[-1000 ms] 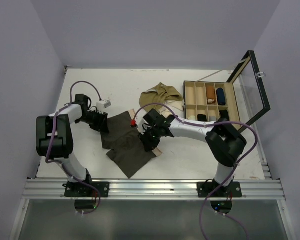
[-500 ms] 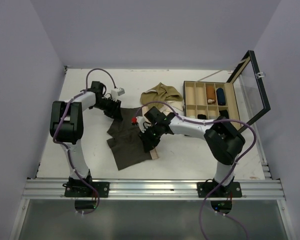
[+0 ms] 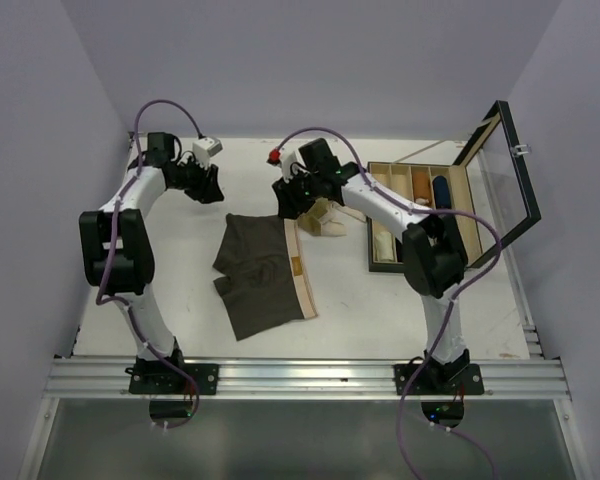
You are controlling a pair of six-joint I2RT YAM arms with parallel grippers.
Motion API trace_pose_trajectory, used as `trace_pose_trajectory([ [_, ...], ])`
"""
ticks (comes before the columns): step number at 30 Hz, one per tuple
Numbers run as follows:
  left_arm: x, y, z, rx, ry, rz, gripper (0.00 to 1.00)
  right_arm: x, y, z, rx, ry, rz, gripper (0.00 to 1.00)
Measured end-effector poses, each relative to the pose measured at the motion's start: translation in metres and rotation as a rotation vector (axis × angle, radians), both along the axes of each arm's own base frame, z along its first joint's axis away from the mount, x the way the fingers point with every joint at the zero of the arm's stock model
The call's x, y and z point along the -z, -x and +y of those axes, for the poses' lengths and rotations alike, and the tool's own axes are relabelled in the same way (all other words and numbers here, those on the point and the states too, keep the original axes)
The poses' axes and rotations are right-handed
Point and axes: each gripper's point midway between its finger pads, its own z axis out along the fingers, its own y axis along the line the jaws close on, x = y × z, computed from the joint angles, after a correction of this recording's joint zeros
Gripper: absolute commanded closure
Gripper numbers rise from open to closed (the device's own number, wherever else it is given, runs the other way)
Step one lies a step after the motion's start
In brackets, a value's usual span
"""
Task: Roll the underwear
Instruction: Flatten the underwear
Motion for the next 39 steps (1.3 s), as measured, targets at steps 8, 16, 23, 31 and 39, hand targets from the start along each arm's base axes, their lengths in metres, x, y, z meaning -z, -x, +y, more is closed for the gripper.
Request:
trace_pose_trajectory([
  [8,0.045,-0.005,-0.001,0.006,0.020,0.089,0.52,0.075,-0.020,0.009,-0.003,0.087,0.098,0.29],
  [16,0.051,-0.004,-0.006,0.018,0.048,0.102,0.52,0.100,-0.032,-0.006,0.025,0.108,0.133,0.29],
  [23,0.059,-0.007,-0.008,0.011,0.071,0.122,0.54,0.099,-0.055,-0.017,0.058,0.078,0.126,0.29],
  [31,0.064,0.007,-0.015,0.023,0.113,0.148,0.56,0.095,-0.055,-0.051,0.098,0.008,0.214,0.35],
  [39,0.043,0.028,-0.036,0.068,0.150,0.131,0.56,0.087,-0.047,-0.062,0.147,-0.010,0.257,0.43],
])
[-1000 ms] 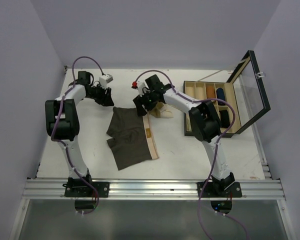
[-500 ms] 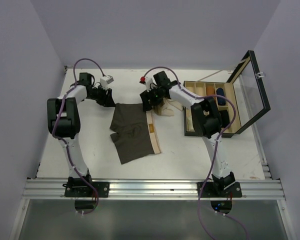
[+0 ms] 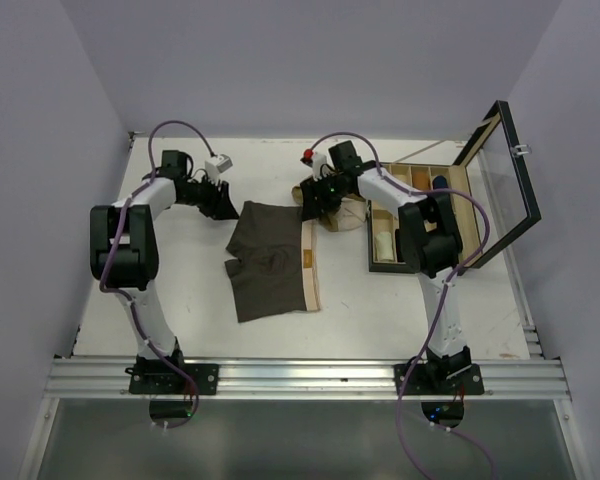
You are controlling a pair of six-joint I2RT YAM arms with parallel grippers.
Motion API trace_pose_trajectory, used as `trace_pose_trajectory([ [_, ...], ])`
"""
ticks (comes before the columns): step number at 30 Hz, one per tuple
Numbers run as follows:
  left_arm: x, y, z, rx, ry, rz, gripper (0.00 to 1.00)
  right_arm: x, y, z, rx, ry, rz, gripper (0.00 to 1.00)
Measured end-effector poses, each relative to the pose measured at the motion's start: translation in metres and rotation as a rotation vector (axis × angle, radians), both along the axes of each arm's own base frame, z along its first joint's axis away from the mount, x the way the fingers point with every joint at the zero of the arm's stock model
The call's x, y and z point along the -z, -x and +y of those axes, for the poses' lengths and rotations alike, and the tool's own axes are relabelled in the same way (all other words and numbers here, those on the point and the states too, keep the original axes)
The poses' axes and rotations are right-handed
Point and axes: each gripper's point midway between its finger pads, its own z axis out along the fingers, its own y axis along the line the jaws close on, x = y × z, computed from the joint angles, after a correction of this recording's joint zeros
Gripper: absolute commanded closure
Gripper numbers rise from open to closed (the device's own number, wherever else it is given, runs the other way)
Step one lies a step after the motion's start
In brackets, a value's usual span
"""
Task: Roll the underwear
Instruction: Flatten the underwear
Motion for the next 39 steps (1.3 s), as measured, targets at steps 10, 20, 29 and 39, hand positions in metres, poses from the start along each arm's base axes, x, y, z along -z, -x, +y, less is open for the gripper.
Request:
trace_pose_trajectory([
  [10,0.014,0.027,-0.031,0.069,0.019,0.053,0.57,0.013,-0.028,-0.016,0.107,0.057,0.013,0.34],
  [20,0.040,0.056,-0.025,0.063,-0.010,0.140,0.59,0.011,-0.090,-0.028,0.214,0.086,-0.084,0.31],
  [29,0.036,0.082,-0.003,0.058,-0.014,0.166,0.56,0.004,-0.070,-0.018,0.120,0.011,-0.071,0.37],
  [39,-0.032,-0.005,0.023,-0.010,0.051,-0.041,0.56,-0.055,-0.042,0.007,-0.064,-0.128,-0.139,0.44],
])
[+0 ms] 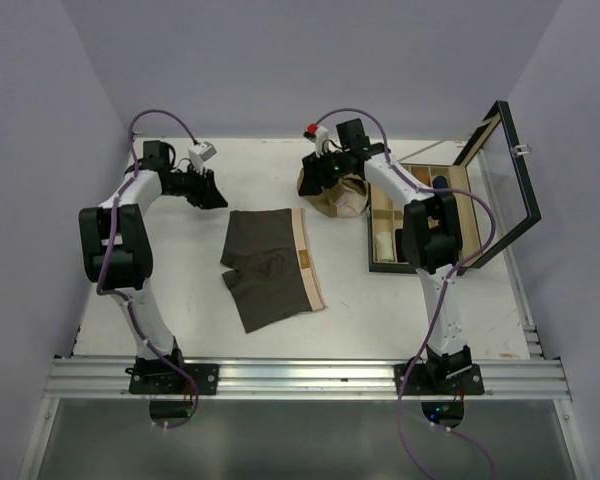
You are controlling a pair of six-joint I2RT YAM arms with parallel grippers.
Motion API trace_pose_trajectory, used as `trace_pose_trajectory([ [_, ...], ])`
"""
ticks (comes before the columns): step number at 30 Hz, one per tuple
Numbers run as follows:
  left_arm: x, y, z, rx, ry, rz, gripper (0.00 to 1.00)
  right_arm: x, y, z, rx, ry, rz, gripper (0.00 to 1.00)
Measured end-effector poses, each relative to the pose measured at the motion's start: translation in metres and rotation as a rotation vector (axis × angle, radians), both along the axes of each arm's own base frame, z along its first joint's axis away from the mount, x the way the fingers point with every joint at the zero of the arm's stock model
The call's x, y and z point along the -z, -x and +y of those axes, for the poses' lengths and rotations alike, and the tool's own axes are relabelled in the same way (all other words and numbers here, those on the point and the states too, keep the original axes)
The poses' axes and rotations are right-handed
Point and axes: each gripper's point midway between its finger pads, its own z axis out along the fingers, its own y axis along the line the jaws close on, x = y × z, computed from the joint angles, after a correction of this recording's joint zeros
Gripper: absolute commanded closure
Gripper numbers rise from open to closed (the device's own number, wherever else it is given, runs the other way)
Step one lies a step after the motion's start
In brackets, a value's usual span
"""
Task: Roll the underwear
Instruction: Flatten the underwear, then fold the underwear
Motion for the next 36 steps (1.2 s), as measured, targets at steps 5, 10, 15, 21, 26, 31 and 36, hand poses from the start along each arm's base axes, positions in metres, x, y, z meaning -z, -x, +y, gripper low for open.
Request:
trace_pose_trajectory([
  [5,0.012,-0.027,0.001,-0.027,0.016,0.008,0.56,-0.003,-0.006,0.019,-0.059,-0.006,-0.055,0.45],
  [10,0.043,-0.034,0.002,-0.045,0.024,0.073,0.55,0.022,-0.001,0.033,-0.113,0.026,-0.051,0.46],
  [15,0.053,-0.035,0.000,-0.049,0.018,0.088,0.54,0.062,0.010,0.035,-0.156,0.094,-0.016,0.46],
  [21,0.057,-0.036,-0.007,-0.034,0.012,0.085,0.54,0.072,0.006,0.031,-0.177,0.136,-0.051,0.46],
  [26,0.066,-0.040,-0.010,-0.027,0.011,0.097,0.56,0.073,0.004,0.030,-0.187,0.148,-0.071,0.48],
  [31,0.067,-0.040,-0.011,-0.021,0.019,0.101,0.58,0.072,0.006,0.027,-0.193,0.166,-0.067,0.51],
  [36,0.068,-0.038,-0.013,-0.009,0.032,0.110,0.59,0.073,0.010,0.022,-0.201,0.188,-0.043,0.53],
])
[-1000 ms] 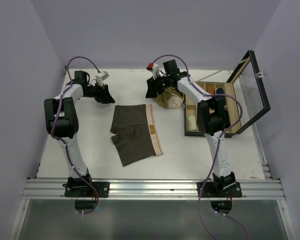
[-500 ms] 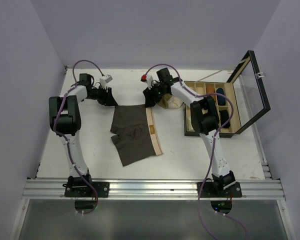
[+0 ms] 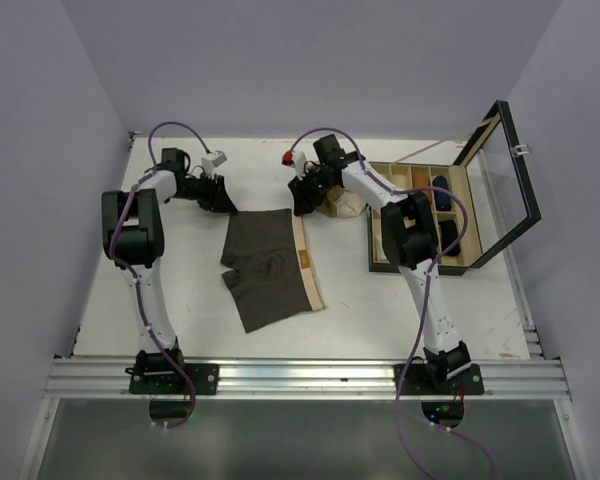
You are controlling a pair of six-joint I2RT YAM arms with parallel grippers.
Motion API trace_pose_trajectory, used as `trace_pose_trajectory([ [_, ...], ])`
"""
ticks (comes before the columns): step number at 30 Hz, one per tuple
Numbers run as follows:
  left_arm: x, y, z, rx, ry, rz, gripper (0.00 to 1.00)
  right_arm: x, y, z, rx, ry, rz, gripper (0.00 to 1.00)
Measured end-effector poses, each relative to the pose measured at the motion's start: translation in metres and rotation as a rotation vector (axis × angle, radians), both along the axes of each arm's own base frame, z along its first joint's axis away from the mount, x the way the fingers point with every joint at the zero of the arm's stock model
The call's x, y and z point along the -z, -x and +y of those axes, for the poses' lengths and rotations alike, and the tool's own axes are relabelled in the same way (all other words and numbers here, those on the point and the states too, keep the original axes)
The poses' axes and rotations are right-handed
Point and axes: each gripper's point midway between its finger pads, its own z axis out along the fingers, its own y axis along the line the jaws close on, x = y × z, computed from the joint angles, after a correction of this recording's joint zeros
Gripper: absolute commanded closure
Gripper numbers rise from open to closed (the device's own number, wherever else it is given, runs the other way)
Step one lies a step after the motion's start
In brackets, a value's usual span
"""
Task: Roll the underwear
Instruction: Fold the underwear
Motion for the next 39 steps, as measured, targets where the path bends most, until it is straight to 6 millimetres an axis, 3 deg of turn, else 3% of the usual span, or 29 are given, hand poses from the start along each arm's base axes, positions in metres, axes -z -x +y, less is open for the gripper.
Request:
trace_pose_trajectory([
  [6,0.001,0.003,-0.005,0.015,0.035,0.016,0.66,0.001,0.003,-0.005,0.001,0.016,0.031,0.61],
  [16,0.005,0.007,-0.007,0.019,0.050,0.045,0.89,0.003,0.001,-0.008,0.019,-0.003,0.061,0.76],
  [19,0.006,0.007,-0.007,0.019,0.051,0.054,1.00,0.003,0.002,-0.006,0.022,-0.019,0.076,0.88],
  [22,0.006,0.004,-0.006,0.018,0.049,0.056,1.00,0.003,0.004,-0.005,0.022,-0.025,0.084,1.00],
  [30,0.001,-0.009,-0.002,0.004,0.027,0.035,1.00,-0.004,-0.002,0.004,0.066,-0.075,0.099,1.00],
  [36,-0.034,-0.045,0.003,-0.009,0.001,-0.080,1.00,-0.015,-0.023,0.006,0.129,-0.131,0.066,1.00],
  [39,-0.048,-0.050,0.004,-0.010,-0.009,-0.116,1.00,-0.026,-0.029,0.004,0.149,-0.153,0.053,1.00],
])
